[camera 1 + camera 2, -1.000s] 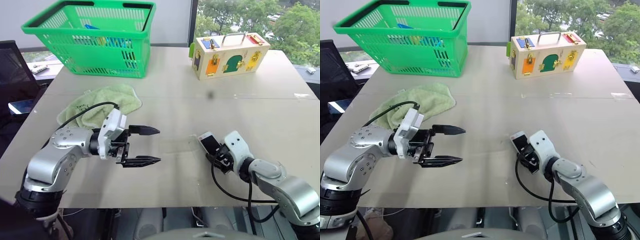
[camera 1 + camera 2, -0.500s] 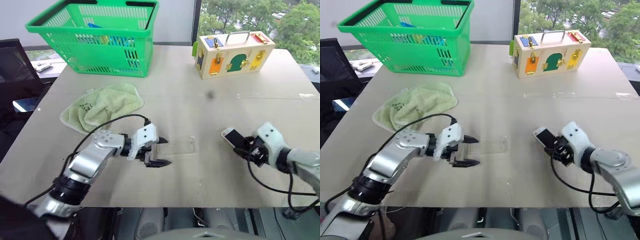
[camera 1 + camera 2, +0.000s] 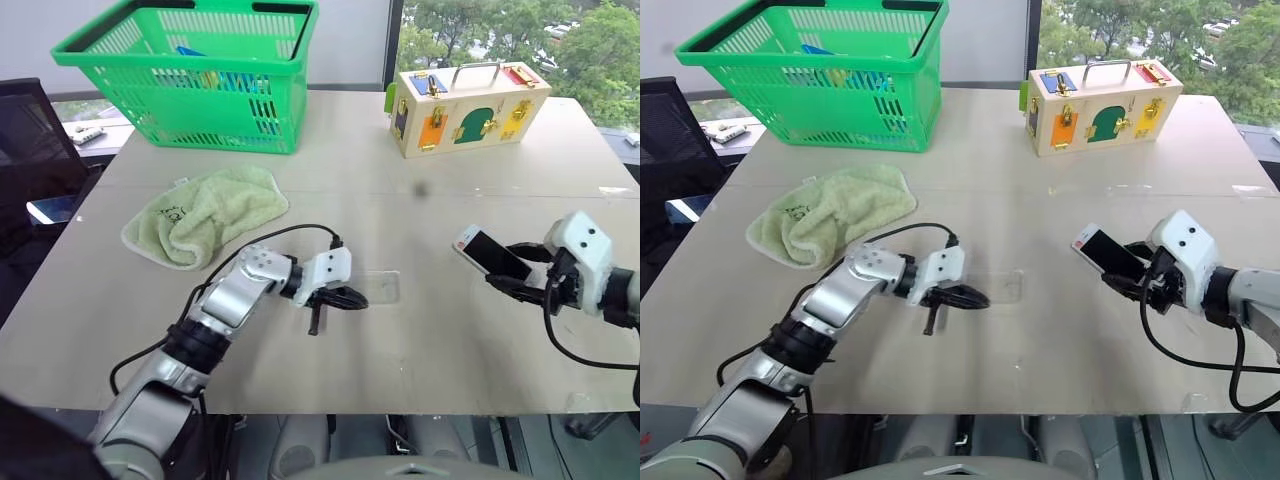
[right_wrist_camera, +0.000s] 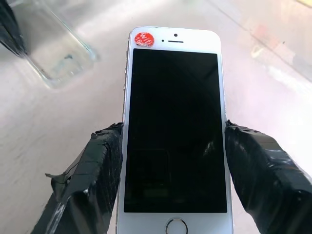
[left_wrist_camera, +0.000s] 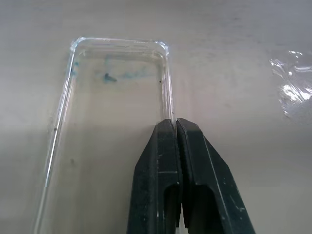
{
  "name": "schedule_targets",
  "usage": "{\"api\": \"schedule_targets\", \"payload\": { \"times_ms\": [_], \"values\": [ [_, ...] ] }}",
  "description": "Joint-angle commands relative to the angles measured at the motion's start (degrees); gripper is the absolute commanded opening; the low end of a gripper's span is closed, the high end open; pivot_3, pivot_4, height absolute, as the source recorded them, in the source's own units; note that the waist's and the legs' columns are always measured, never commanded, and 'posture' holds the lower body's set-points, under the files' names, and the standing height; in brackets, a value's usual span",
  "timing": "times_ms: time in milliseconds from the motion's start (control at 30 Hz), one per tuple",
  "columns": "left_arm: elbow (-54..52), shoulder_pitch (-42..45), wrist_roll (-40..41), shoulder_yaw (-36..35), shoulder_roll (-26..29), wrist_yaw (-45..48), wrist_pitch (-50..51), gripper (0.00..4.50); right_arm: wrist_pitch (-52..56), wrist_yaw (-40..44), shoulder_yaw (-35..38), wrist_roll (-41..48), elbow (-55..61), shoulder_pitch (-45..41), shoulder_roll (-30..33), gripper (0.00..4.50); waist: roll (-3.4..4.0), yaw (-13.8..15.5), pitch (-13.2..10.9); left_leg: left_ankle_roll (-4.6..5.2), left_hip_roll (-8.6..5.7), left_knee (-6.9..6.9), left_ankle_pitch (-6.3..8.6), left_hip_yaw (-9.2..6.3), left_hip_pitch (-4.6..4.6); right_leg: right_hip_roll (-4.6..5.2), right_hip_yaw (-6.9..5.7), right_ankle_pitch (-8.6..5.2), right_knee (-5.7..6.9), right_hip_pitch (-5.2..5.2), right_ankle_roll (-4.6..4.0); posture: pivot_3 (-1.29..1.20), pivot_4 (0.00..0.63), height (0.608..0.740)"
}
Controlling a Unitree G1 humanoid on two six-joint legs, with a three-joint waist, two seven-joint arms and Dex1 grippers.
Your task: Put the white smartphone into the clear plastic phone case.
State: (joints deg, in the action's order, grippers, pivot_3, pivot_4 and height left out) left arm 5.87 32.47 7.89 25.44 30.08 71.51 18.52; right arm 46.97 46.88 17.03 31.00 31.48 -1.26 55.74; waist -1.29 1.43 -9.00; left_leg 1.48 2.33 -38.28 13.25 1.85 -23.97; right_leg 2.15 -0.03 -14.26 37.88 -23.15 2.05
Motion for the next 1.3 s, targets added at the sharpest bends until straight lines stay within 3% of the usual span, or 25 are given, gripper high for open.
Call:
{"api": "schedule_targets", "payload": {
  "times_ms": [33, 200, 433, 900, 1133, 1200, 1233, 1300],
  "values": [
    [1.0, 3.6, -0.2, 1.7, -4.2, 0.2, 1.8, 0.0, -1.9, 2.5, 4.2, 1.3, 1.1, -0.4, 1.9, 2.81, -0.02, 0.0, 0.0, 0.03, 0.0, -0.03, 0.02, -0.01, -0.03, 0.0, 0.01, 0.0, -0.01, 0.0, 0.01, 0.0, 0.15, 0.74],
    [2.8, 7.8, -0.6, 3.0, -8.8, 0.3, 5.9, 0.0, -2.7, 4.1, 4.4, 1.6, -0.3, -1.8, 3.1, 2.81, -0.03, -0.8, 0.0, 0.08, 0.0, -0.02, 0.05, -0.03, -0.29, -0.08, 0.03, 0.22, 0.0, -0.23, 0.07, 0.0, 0.15, 0.74],
    [4.9, 10.7, -2.5, 4.6, -12.8, -2.7, 11.4, 0.0, -4.9, 5.4, -0.7, -0.3, -2.4, -5.4, 3.8, 2.81, 0.03, -0.8, 0.0, 0.08, 0.04, -0.02, 0.05, -0.02, -0.47, -0.21, -0.05, 0.22, 0.07, -0.43, 0.09, 0.0, 0.15, 0.74],
    [1.6, 9.1, -3.1, 2.8, -14.3, -11.6, 18.8, 0.0, -8.4, 6.7, -12.7, -4.4, -9.0, -16.2, 0.7, 2.8, 0.04, -0.7, 0.0, 0.08, 0.03, -0.04, 0.05, -0.13, -0.61, -0.17, -0.08, 0.23, 0.06, -0.53, 0.08, 0.0, 0.15, 0.74],
    [-9.6, 3.8, 4.8, -6.9, -10.4, -11.1, 19.3, 3.02, -12.8, 11.6, -18.8, -7.6, -13.4, -20.4, 0.5, 2.8, 0.12, -1.1, -0.1, 0.07, 0.03, -0.04, 0.04, -0.27, -0.62, -0.16, -0.07, 0.24, 0.07, -0.56, 0.08, 0.0, 0.15, 0.74],
    [-14.8, 0.3, 9.6, -11.8, -7.7, -9.5, 20.9, 4.15, -14.9, 13.9, -21.8, -9.7, -15.7, -22.9, 0.2, 2.8, 0.18, -1.4, -0.1, 0.07, 0.06, -0.04, 0.04, -0.3, -0.6, -0.17, -0.09, 0.24, 0.09, -0.56, 0.08, 0.0, 0.15, 0.74],
    [-17.2, -2.1, 11.7, -14.7, -6.0, -9.2, 21.5, 4.47, -16.3, 15.2, -24.0, -11.3, -17.3, -24.6, -0.3, 2.8, 0.2, -1.8, -0.2, 0.07, 0.06, -0.03, 0.04, -0.31, -0.6, -0.17, -0.09, 0.24, 0.09, -0.56, 0.07, 0.0, 0.15, 0.74],
    [-19.8, -6.4, 14.5, -18.9, -3.6, -8.8, 19.7, 4.5, -18.3, 17.0, -27.5, -13.7, -19.6, -27.4, -1.6, 2.8, 0.27, -2.1, -0.2, 0.07, 0.09, -0.03, 0.04, -0.31, -0.54, -0.17, -0.08, 0.24, 0.11, -0.55, 0.07, 0.0, 0.15, 0.74]
  ]
}}
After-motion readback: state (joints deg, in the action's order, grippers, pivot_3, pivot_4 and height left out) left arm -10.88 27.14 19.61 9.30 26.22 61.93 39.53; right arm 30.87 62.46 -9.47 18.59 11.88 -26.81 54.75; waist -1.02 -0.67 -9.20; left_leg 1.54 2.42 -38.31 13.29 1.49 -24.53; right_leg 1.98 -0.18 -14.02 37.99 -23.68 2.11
